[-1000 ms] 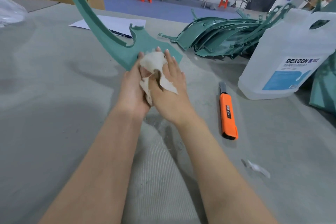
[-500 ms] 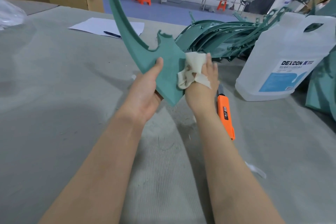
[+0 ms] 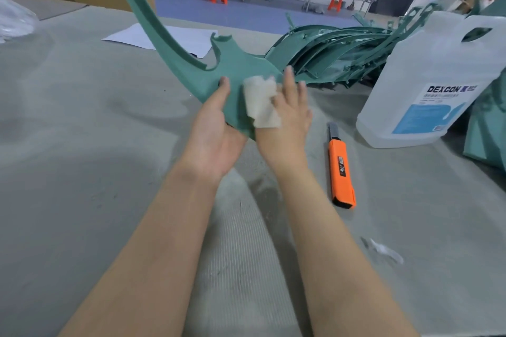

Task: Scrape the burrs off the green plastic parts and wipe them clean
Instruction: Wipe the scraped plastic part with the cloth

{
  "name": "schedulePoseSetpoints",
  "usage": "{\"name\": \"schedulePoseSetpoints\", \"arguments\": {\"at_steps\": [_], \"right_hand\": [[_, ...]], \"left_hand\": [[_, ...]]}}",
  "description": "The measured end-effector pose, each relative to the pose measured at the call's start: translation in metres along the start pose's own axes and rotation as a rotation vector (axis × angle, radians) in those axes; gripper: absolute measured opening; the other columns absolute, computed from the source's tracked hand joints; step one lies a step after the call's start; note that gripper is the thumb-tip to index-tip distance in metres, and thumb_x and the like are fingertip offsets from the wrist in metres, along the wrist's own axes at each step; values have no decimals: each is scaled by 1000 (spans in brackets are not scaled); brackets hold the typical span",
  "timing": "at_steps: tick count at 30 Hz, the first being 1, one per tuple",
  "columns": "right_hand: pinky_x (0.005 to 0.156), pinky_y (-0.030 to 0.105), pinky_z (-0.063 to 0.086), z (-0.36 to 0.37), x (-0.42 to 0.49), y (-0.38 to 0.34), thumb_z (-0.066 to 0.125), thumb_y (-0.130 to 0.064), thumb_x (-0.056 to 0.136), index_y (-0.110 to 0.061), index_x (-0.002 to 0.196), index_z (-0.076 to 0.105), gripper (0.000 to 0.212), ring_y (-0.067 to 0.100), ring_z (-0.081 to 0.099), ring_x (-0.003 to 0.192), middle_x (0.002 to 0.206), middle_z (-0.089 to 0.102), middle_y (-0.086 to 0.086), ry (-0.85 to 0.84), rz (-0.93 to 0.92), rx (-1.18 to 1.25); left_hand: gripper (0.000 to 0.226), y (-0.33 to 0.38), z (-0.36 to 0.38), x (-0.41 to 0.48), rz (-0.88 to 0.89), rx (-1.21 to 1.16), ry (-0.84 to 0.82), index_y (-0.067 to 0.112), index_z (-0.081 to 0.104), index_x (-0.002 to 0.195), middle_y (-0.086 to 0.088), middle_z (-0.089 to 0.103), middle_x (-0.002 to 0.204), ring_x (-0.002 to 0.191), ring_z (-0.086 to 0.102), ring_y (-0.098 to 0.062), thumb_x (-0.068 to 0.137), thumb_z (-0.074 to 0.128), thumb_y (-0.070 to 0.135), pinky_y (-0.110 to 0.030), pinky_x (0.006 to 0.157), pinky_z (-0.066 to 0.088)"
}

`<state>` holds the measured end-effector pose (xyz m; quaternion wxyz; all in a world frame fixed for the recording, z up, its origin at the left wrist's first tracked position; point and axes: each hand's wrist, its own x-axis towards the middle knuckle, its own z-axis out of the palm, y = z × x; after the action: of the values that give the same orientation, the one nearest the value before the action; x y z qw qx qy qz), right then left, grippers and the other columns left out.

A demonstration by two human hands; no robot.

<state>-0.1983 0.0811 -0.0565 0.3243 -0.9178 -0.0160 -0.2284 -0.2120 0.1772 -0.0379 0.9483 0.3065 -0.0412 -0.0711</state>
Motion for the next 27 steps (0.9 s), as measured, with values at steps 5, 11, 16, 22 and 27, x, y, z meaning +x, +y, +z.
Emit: {"name": "schedulePoseSetpoints", "arguments": {"at_steps": [5,11,16,22,27], "right_hand": [[110,30,36,3,-3,18,50,2,90,2,136,48,46,16,49,128,141,50,13,144,93,366],[63,23,37,17,-4,4,54,2,84,-10,91,62,16,13,52,74,80,63,7,8,155,461],[62,27,45,-14,6,5,48,-20,100,-23,73,66,32,10,58,58,59,62,-6,69,608,1251],[92,35,55,-10,0,-16,43,-26,103,-9,123,58,30,18,68,101,125,65,12,-129,422,1314],[96,35,51,-8,-2,-14,42,-44,101,-11,122,61,43,17,64,106,114,67,0,130,463,891]], "left_hand": [[33,-4,14,-7,-8,-51,-54,11,60,117,-8,68,118,102,68,-21,102,40,32,-38,88,56],[30,5,10,-3,96,-61,-22,9,60,115,-8,71,109,100,68,-21,103,39,27,-37,85,57],[25,10,-1,2,113,-52,25,14,61,109,-5,73,102,96,70,-20,102,42,29,-37,82,58],[18,3,-5,6,190,-15,45,8,62,109,-8,71,109,103,68,-20,99,48,13,-35,92,54],[19,-6,-3,7,87,51,0,7,62,112,-8,72,107,95,70,-18,98,48,10,-30,84,57]]}}
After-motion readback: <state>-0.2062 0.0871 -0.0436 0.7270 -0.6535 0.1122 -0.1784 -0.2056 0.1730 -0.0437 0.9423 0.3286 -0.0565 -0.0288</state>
